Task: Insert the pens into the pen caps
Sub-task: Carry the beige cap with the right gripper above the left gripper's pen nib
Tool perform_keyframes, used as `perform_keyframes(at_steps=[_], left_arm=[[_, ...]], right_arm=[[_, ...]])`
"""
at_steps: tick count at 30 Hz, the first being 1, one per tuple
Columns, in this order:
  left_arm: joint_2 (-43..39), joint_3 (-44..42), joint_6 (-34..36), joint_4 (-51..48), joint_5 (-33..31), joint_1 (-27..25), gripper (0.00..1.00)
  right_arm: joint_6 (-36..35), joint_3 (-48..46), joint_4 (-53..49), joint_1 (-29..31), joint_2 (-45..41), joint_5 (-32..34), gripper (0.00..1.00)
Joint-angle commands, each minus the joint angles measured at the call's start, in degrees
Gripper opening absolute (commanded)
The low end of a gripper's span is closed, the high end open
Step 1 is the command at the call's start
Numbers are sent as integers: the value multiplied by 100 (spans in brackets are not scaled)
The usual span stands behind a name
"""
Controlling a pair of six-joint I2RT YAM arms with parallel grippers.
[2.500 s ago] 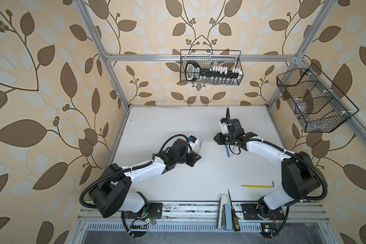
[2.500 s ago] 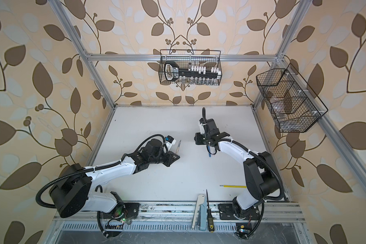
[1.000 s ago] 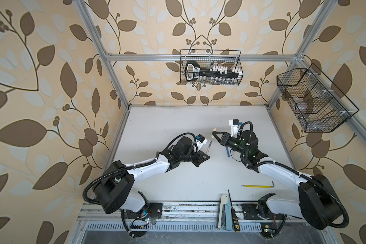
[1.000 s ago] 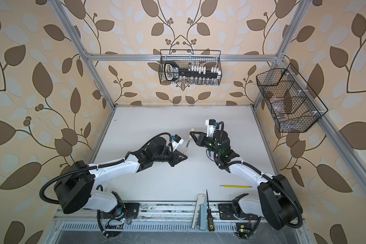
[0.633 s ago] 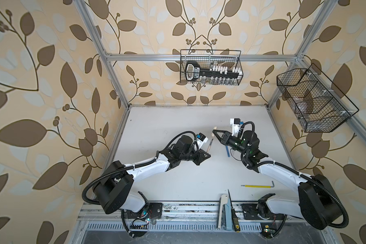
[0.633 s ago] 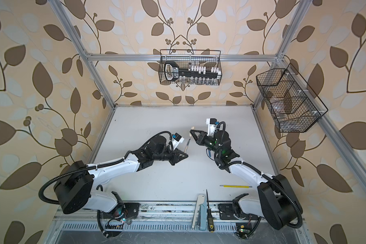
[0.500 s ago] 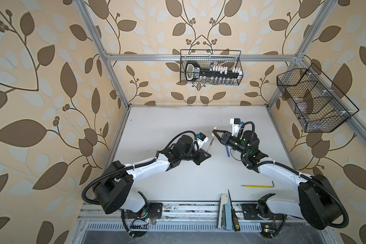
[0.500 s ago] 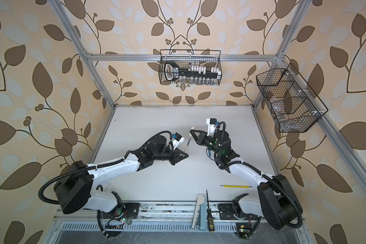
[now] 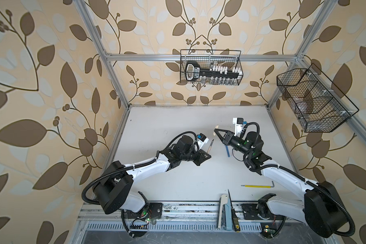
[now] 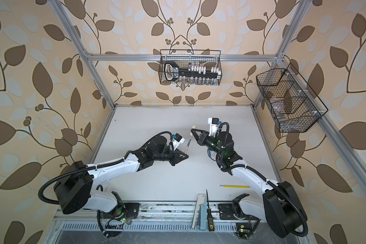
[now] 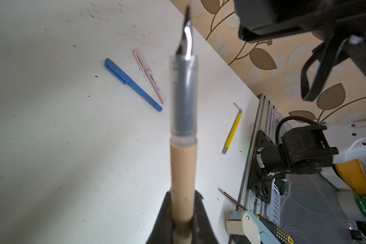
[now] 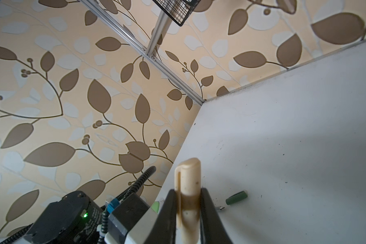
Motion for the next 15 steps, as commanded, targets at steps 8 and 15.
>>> perform_keyframes(at_steps=[8,15], left_arm=[[-348,172,97,103,68,-48,0],[-262,208,89,107,66,-48,0]], right_arm=[[-81,-124,-55,92,55,92,19],[-17,-271,182,218,129,80,19]])
